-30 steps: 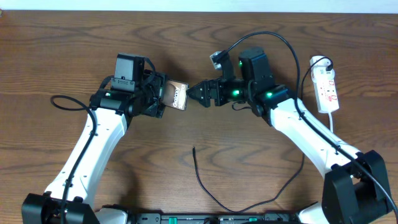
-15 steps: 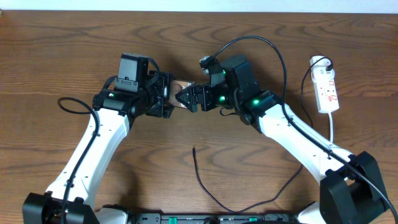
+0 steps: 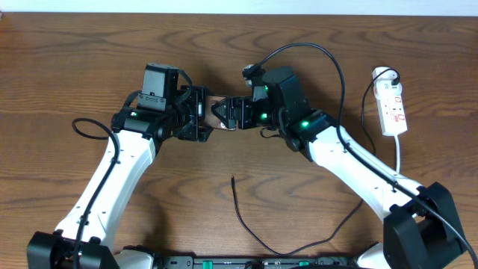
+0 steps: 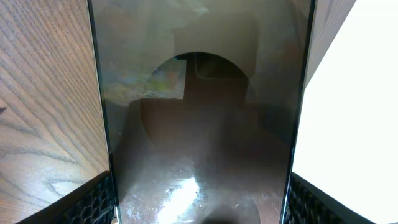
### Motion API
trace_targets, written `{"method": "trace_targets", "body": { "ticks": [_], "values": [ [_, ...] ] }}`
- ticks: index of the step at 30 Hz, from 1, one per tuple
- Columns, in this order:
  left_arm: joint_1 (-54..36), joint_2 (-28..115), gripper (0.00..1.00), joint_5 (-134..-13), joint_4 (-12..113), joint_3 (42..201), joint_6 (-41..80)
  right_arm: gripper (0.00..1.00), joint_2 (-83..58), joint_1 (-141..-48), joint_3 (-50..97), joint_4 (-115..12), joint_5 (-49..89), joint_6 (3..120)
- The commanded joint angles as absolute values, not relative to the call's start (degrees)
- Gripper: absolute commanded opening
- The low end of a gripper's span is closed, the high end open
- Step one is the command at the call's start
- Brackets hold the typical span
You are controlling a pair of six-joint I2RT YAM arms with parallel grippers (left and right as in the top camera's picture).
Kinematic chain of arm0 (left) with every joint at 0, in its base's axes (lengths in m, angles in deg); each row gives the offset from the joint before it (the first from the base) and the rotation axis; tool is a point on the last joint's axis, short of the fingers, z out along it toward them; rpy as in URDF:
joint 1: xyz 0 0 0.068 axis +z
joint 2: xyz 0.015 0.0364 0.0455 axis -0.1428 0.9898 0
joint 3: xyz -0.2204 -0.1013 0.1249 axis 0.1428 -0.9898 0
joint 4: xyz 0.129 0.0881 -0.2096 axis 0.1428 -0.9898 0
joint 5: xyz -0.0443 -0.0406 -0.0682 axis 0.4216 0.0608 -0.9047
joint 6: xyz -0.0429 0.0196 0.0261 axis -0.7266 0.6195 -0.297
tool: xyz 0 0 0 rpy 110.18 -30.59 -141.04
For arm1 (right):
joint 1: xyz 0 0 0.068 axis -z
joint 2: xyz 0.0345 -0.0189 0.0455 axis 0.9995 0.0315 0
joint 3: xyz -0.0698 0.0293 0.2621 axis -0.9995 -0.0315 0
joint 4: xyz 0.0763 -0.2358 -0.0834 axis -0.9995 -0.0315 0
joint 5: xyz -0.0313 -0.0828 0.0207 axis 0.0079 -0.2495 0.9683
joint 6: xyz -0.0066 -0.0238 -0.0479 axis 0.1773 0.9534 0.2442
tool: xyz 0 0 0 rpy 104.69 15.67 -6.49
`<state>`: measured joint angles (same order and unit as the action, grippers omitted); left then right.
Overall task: Plug charger to phone and switch on socket
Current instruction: 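Grasp the phone's side edge with the right gripper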
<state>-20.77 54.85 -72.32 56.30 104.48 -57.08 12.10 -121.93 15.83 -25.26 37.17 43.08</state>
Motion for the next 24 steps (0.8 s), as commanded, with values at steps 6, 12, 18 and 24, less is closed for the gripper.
{"method": "trace_targets", "body": {
  "ticks": [6,12,18,24],
  "values": [
    [-20.94,53.96,0.07,-73.26,56.63,105.44,-57.63,0.77,12.61,-124.47,16.72,-25.24,35.82,42.21],
    [-21.99,53.96,0.08,-73.22,56.65,105.44,-57.63,0.61,12.61,-124.69,16.72,-25.26,35.84,42.21],
    [-22.45,54.00,0.07,-73.24,56.80,105.44,-57.65,0.50,12.61,-124.75,16.72,-25.28,35.86,42.19],
    [-22.82,54.00,0.08,-73.22,57.04,105.44,-57.65,0.42,12.61,-125.43,16.72,-25.26,35.80,42.21]
  ]
}}
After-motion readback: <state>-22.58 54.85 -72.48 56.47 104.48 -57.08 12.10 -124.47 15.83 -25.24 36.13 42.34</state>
